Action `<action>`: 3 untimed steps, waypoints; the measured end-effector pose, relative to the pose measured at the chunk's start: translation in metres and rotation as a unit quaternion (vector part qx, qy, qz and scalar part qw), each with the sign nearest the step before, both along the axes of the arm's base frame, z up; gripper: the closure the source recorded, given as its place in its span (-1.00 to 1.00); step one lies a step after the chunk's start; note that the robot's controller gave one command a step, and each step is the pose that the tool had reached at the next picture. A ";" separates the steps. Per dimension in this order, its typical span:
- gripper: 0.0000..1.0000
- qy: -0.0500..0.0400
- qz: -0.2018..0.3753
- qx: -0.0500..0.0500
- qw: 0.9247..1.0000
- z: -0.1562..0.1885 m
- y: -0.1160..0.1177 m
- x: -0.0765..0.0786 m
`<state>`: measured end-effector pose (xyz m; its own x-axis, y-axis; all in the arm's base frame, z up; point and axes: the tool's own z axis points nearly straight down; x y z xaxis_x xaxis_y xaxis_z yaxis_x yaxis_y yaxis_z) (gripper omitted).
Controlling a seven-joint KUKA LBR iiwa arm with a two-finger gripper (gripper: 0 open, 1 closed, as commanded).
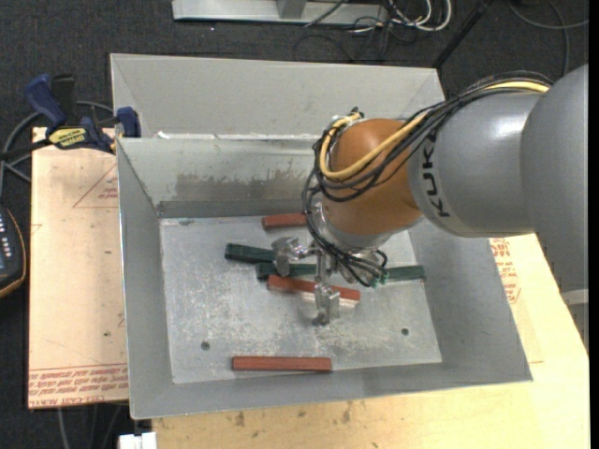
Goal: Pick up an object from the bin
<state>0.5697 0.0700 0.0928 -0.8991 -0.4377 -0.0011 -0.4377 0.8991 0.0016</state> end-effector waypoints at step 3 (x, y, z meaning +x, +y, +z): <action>1.00 -0.005 0.134 -0.001 0.991 0.130 -0.066 0.046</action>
Offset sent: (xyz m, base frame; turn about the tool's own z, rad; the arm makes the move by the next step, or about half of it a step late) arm 0.0413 -0.0556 -0.0156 -0.0006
